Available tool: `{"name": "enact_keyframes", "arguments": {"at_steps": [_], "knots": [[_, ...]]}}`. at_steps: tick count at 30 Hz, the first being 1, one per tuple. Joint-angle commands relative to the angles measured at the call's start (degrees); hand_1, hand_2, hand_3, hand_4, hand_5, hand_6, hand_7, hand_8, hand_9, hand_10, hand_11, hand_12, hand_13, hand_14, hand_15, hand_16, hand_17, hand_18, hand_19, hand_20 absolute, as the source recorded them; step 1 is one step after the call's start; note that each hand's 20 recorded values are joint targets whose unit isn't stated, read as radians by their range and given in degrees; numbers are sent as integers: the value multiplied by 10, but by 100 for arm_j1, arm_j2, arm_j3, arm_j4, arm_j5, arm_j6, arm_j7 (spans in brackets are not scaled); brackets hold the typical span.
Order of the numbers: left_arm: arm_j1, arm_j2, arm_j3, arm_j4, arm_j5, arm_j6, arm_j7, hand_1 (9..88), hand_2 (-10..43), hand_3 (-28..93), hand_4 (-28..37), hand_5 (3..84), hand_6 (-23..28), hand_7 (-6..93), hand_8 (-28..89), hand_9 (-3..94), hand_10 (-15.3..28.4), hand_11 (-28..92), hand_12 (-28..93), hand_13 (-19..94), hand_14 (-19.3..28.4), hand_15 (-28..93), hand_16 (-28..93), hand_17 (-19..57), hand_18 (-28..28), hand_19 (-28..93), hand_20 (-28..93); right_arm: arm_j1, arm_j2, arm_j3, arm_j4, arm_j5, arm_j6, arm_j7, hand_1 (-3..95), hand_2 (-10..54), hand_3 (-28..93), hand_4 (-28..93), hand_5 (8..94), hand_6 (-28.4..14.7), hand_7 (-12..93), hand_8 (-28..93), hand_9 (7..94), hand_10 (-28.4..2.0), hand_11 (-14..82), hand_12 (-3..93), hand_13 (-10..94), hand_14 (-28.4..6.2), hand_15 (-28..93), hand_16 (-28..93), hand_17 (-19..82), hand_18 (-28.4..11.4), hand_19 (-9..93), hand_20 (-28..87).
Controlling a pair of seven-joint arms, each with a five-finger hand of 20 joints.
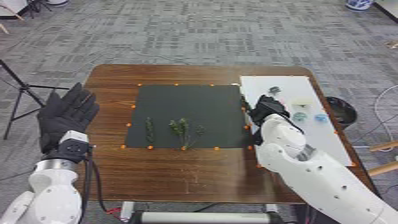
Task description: Arrange flowers
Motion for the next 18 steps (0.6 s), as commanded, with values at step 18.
{"name": "enact_keyframes", "arguments": {"at_steps": [18], "knots": [[179,4,-94,-69,-14,22,-26,242,167,710,-283,416,104,82,-78,309,165,205,77,227,154,235,-52,-84,134,348,72,-777,-715,40,-1212,-630,-355,403,455,-95,735,3,736,-22,493,189,797,-104,291,580,786,-58,614,440,450,-255,903,345]]}}
